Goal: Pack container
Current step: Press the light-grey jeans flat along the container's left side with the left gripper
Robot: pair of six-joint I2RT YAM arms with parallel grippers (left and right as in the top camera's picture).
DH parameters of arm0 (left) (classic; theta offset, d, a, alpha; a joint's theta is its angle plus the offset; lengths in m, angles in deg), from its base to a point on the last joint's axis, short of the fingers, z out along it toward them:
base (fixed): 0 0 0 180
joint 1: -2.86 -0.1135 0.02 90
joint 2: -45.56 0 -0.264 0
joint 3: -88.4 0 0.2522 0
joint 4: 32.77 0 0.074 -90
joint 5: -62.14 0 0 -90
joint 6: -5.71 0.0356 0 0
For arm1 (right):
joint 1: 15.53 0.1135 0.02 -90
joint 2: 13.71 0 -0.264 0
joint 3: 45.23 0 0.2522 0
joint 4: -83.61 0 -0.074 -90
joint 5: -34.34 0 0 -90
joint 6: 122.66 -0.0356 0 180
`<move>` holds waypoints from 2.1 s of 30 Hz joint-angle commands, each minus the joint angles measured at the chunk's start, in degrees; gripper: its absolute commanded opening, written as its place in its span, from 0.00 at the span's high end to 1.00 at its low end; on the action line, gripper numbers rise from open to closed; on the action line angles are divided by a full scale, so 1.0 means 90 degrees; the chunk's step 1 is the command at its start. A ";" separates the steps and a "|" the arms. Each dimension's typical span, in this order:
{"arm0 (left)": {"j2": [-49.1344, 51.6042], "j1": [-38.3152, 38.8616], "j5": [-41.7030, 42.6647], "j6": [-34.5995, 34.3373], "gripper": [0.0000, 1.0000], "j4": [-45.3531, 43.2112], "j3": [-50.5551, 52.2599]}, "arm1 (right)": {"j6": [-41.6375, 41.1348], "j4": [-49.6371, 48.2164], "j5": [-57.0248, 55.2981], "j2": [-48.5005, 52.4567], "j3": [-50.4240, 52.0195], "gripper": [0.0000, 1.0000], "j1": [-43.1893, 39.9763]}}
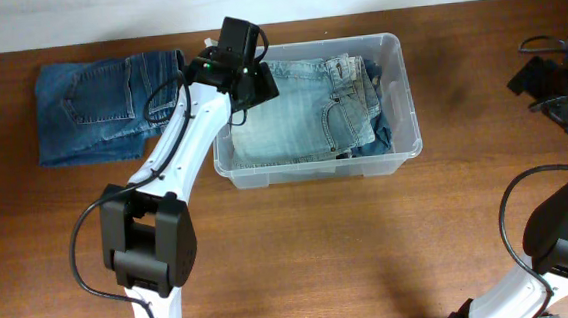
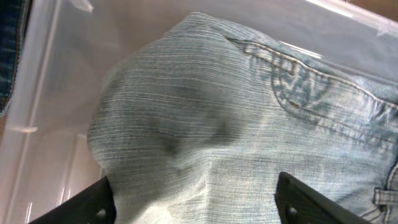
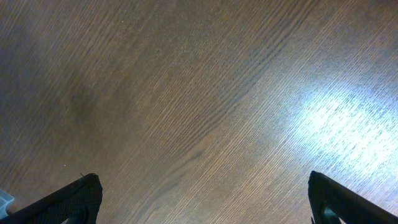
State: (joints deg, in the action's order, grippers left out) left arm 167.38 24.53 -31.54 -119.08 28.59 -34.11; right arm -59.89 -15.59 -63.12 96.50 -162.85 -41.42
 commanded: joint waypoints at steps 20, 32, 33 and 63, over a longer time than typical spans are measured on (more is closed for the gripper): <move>0.0328 -0.0002 -0.0282 0.1999 0.59 -0.0301 -0.0634 | -0.0080 -0.0002 -0.0078 -0.0010 0.0034 0.02 -0.0005; 0.1248 -0.0005 -0.0024 0.2001 0.95 -0.0019 -0.0634 | -0.0080 -0.0002 -0.0078 -0.0010 0.0034 0.02 -0.0005; 0.1270 -0.0005 -0.0024 0.2004 0.95 -0.0024 -0.0634 | -0.0080 -0.0002 -0.0078 -0.0010 0.0034 0.02 -0.0005; 0.1661 0.0877 0.0294 0.2402 0.99 0.0469 -0.1880 | -0.0080 -0.0002 -0.0078 -0.0010 0.0034 0.02 -0.0005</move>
State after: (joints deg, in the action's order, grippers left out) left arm 177.52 31.70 -29.66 -98.38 32.26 -50.56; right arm -59.93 -15.59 -63.12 96.50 -162.85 -41.42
